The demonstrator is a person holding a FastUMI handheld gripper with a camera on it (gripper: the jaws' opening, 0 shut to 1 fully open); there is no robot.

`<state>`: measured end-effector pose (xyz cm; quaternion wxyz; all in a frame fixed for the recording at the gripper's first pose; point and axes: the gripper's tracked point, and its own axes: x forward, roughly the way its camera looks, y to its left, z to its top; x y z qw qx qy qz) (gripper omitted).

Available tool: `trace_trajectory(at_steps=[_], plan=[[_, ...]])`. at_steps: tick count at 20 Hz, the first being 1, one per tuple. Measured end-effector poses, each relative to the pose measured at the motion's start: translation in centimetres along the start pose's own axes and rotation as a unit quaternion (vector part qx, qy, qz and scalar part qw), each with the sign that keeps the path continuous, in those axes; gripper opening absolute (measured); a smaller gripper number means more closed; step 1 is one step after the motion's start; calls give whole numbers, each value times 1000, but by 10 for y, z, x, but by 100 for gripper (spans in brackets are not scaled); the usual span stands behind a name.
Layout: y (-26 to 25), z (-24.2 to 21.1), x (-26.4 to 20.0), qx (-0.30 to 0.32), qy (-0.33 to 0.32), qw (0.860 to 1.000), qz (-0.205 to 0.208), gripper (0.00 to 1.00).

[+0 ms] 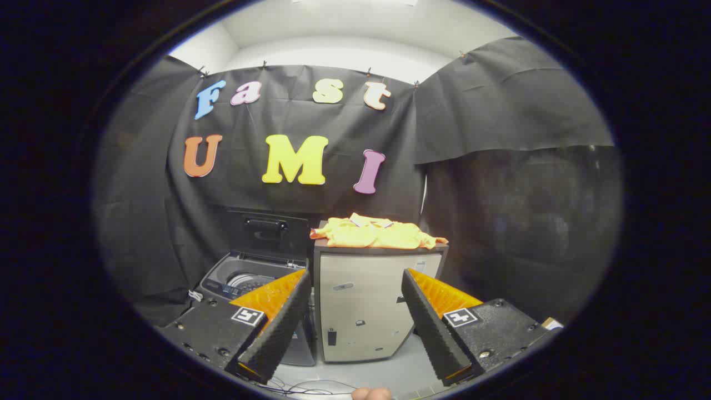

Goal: Put the clothes into the washing machine and then close the washing machine lid.

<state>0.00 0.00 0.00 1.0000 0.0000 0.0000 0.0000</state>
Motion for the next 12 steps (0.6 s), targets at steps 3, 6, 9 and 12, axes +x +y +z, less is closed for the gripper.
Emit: trace_trajectory(at_steps=[3,6,9,12], plan=[[-2,1,2,0,-1,1000,-5,100],[-4,3,5,8,3,1000,-7,100],[-8,4,9,7,2,1000,-12,100],[-9,6,13,17,5,1000,-13,100]])
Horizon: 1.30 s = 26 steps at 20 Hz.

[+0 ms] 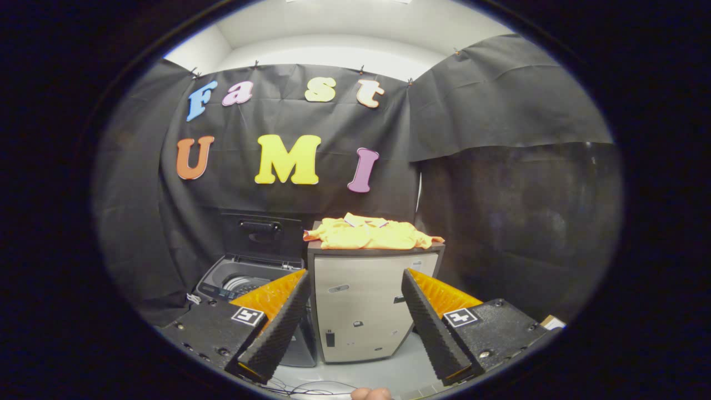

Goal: Put the clothes into the washing machine and then close the washing machine lid.

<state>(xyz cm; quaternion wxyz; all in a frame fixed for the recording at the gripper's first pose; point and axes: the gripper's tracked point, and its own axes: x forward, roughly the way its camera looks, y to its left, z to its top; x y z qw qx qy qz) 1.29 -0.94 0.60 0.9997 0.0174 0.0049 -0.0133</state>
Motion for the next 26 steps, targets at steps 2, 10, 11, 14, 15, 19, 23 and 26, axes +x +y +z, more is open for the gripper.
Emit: trace_trajectory(at_steps=[2,10,11,14,15,19,23,26], plan=[[0,1,3,-1,0,1000,0,100],[3,-1,8,0,3,1000,7,100],[3,0,8,0,3,1000,7,100],[1,1,11,5,3,1000,5,100],[0,1,12,8,5,1000,3,100],[-6,8,22,8,8,1000,1,100],[-21,31,39,1,1,1000,-1,100],[-28,54,56,-9,-2,1000,-4,100]])
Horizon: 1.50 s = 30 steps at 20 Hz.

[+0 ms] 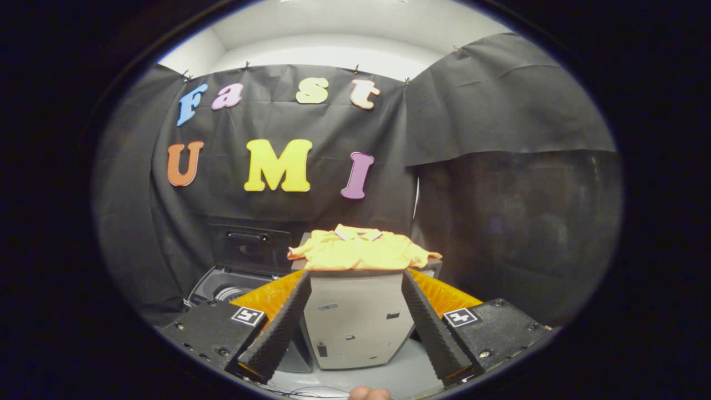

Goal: Put the clothes into the washing machine and then close the washing machine lid.

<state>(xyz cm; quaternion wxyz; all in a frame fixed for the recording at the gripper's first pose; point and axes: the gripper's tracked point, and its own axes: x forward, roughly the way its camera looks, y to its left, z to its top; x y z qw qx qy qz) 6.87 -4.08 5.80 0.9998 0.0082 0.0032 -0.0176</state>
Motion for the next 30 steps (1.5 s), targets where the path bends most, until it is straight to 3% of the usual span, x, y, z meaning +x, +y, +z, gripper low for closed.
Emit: trace_trajectory(at_steps=[9,19,30], plan=[[-8,33,85,-14,43,999,7,100],[-7,27,223,-16,137,990,36,100],[3,-4,324,-18,244,968,56,100]])
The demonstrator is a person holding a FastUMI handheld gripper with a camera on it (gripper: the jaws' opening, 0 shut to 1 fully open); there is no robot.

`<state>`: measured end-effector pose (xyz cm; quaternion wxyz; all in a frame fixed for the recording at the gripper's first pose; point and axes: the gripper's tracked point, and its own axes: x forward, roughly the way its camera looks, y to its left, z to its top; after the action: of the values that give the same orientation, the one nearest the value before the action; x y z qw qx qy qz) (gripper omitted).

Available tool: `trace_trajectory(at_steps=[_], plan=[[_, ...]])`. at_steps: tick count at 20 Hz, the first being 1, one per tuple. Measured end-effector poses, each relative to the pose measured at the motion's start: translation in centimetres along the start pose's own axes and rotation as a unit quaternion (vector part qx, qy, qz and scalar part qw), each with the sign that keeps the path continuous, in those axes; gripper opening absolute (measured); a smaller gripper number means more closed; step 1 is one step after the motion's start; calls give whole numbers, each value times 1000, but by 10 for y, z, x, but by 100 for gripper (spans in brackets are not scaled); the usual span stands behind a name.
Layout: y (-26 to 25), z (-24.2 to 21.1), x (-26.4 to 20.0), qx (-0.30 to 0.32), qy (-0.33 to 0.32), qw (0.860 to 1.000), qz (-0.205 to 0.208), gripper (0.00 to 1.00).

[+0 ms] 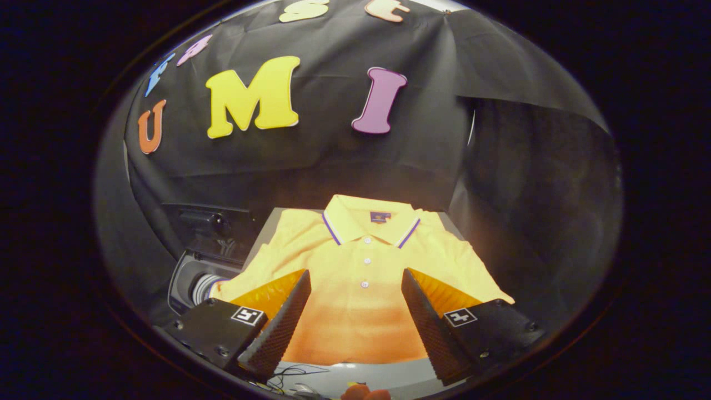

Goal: Put the clothes into the washing machine and then close the washing machine lid.

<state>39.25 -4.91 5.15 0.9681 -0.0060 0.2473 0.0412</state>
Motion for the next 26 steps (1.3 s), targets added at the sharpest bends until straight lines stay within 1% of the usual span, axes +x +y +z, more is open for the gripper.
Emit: trace_trajectory(at_steps=[4,8,9,14,17,19,20,22,25,26], plan=[[-12,-5,28,21,41,999,7,100],[-20,-20,54,13,85,996,-7,100],[-19,-23,58,12,93,996,-5,100],[-16,-26,62,24,109,994,13,99],[-16,-27,63,17,119,993,17,100],[-15,-29,62,18,137,990,17,99],[-13,-30,61,12,152,988,24,98],[-8,-25,61,2,160,986,34,65],[-7,-25,61,8,159,987,29,16],[-7,-24,62,13,160,987,31,14]])
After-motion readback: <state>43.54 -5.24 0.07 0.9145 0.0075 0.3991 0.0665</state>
